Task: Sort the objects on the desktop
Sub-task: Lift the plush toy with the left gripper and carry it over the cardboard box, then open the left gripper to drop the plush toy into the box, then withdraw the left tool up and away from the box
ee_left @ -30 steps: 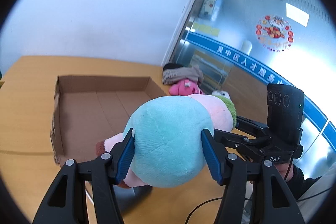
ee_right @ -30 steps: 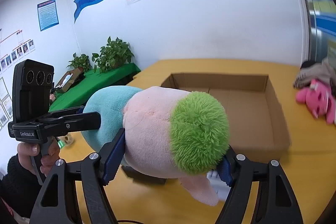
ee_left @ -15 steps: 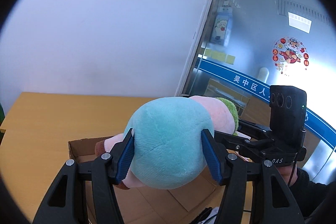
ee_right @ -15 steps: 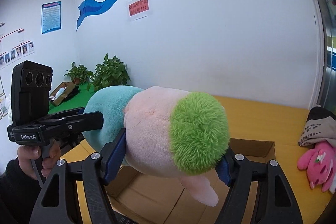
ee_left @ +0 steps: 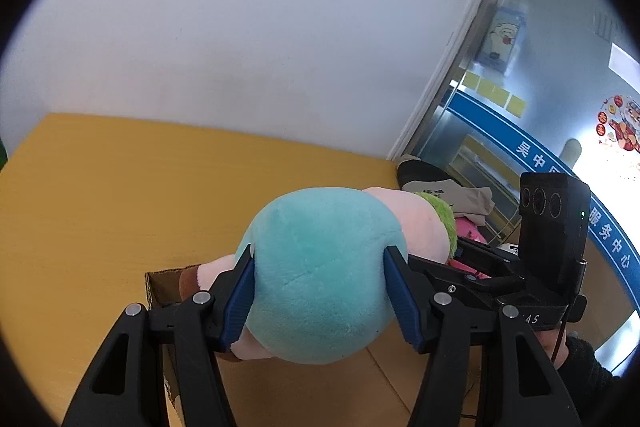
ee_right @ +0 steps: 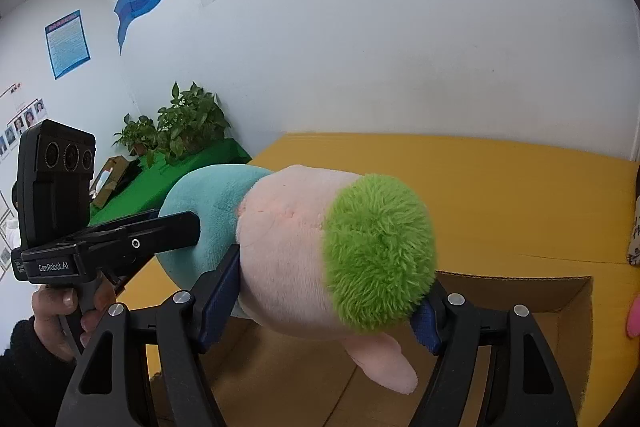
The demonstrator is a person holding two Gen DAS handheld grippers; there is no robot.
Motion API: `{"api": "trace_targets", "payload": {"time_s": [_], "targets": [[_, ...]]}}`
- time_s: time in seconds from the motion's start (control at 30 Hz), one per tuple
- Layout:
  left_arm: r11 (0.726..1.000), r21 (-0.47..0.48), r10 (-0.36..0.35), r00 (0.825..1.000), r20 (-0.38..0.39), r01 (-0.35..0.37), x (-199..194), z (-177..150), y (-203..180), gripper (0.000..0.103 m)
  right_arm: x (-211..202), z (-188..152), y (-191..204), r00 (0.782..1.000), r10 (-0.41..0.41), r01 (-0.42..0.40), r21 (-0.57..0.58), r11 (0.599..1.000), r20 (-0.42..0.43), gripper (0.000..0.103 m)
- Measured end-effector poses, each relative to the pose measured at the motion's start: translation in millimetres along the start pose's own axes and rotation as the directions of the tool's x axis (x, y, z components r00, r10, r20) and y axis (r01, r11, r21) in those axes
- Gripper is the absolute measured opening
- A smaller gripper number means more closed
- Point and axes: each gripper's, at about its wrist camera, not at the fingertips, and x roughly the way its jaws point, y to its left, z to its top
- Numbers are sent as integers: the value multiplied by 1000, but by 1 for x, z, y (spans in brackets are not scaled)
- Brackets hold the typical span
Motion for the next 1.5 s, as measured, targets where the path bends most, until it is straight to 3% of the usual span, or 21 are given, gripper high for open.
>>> {"api": "trace_targets", "payload": {"time_s": [0.27, 0.5, 0.53, 0.63, 0.7, 0.8, 0.93, 1.07, 1.13, 1.2, 1.33, 1.37, 1.43, 1.5], "targets": [[997, -63, 46, 990, -137, -55, 58, -26, 39, 60, 71, -36, -41, 995, 20, -11, 92, 996, -96, 78], [981, -109, 130, 962, -239, -159, 77, -44, 56, 60, 105, -59, -46, 984, -10, 27, 93, 995, -176, 79], [974, -121, 158, 954, -254, -193, 78, -45, 59, 61, 109, -62, -45, 983, -11, 29, 93, 995, -184, 80], [965, -139, 185, 951, -246, -224, 71, -39, 59, 62, 116, -66, -48, 982, 5, 17, 118, 993, -187, 95], [958, -133, 220, 951, -217, -252, 55, -34, 54, 62, 115, -64, -51, 977, 25, 3, 133, 991, -213, 96], [956, -117, 252, 957, -146, -269, 16, -28, 40, 62, 97, -59, -45, 967, 20, 8, 111, 994, -254, 96], [972, -38, 230, 969, -89, -234, -39, -47, -8, 64, 17, -49, -45, 976, 47, -33, 72, 997, -210, 96], [978, 56, 206, 972, -110, -200, -70, -96, -55, 69, -79, -58, -61, 986, 31, -35, -19, 999, -165, 103], [981, 70, 192, 970, -147, -183, -70, -123, -71, 69, -118, -78, -76, 981, 3, -15, -59, 998, -193, 103], [980, 57, 197, 962, -188, -189, -64, -148, -74, 69, -140, -106, -98, 970, -32, 17, -64, 998, -242, 103], [975, 3, 213, 940, -267, -220, -46, -186, -57, 69, -140, -167, -130, 929, -114, 116, -17, 993, -353, 103], [971, -6, 226, 931, -288, -237, -43, -192, -53, 69, -137, -180, -133, 922, -134, 138, -17, 990, -362, 100], [937, 46, 343, 893, -290, -345, -37, -199, -47, 69, -138, -189, -133, 928, -180, 172, -53, 984, -327, 99], [921, 50, 382, 873, -304, -385, -36, -201, -38, 69, -140, -194, -124, 927, -211, 201, -63, 977, -311, 99]]}}
